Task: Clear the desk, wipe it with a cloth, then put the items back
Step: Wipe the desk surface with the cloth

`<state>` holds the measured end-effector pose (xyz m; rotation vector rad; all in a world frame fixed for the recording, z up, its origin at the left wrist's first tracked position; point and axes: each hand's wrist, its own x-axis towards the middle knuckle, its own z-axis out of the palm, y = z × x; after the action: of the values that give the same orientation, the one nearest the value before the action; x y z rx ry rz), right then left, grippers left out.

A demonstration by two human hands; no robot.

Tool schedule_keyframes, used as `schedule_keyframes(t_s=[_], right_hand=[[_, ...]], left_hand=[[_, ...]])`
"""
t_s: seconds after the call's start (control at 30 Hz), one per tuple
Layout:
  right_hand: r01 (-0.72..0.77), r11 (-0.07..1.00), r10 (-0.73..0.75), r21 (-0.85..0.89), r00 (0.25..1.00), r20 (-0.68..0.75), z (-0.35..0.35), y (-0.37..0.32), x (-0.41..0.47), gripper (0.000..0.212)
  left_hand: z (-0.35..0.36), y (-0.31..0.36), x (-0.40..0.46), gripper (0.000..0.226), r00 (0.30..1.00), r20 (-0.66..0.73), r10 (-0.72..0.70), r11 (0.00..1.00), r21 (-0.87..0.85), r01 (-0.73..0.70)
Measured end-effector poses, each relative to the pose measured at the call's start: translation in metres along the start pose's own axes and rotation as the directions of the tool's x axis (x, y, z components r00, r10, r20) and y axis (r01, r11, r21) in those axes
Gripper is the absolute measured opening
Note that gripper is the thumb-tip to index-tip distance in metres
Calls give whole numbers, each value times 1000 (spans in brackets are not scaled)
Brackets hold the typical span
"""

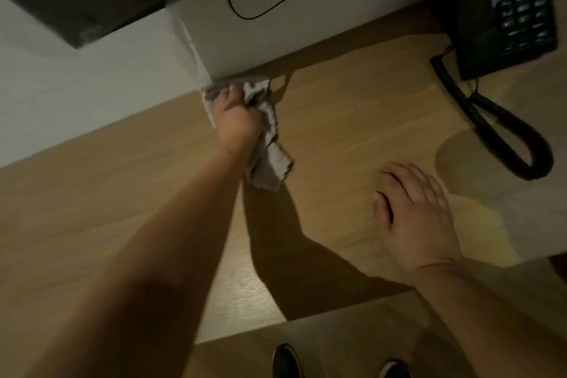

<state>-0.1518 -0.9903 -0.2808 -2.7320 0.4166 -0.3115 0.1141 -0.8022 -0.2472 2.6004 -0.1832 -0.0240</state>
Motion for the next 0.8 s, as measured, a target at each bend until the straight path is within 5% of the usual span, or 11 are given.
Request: schedule_keyframes(t_s=[0.07, 0.17, 0.27, 0.4, 0.43, 0.5, 0.57, 0.63, 0.73, 0.8], right_hand=[[2, 1000, -2, 3, 1000, 0, 0, -1, 0, 39], [1, 1000, -1, -5, 1000, -8, -1, 0, 0, 37], [-7, 1000, 6, -7, 1000, -3, -2, 0, 0, 38], [4, 1000, -4, 9, 1000, -20, -1, 0, 0, 39], [6, 1000, -5, 14, 1000, -21, -1, 0, 1, 39], [4, 1000, -4, 7, 1000, -18, -2, 0, 0, 39], [-2, 1000, 2, -9, 1000, -11, -3, -1, 0, 41], [-3, 1000, 3, -14, 1000, -5, -3, -2, 1, 42], [-9, 1000, 9, -9, 1000, 3, -3, -2, 1, 42], [-2, 1000, 2, -12, 1000, 6, -3, -1, 0, 41]], left_hand=[[22, 27, 1, 48, 1000, -10, 24, 999, 31, -24], [30, 42, -43, 54, 926, 173, 335, 942, -32, -334], [13, 12, -106, 48, 705, 340, 622, 769, -95, -633], [-12, -36, -116, 51, 475, 462, 749, 553, -41, -832], [-13, -39, -104, 54, 496, 478, 725, 568, -7, -823], [-9, -30, -76, 64, 647, 447, 617, 696, 73, -714], [1, -11, -47, 71, 824, 314, 472, 839, 128, -529], [15, 10, -23, 71, 924, 213, 316, 913, 195, -358], [28, 34, -8, 66, 975, 118, 187, 949, 236, -210], [32, 34, -23, 63, 958, 141, 251, 929, 242, -279]])
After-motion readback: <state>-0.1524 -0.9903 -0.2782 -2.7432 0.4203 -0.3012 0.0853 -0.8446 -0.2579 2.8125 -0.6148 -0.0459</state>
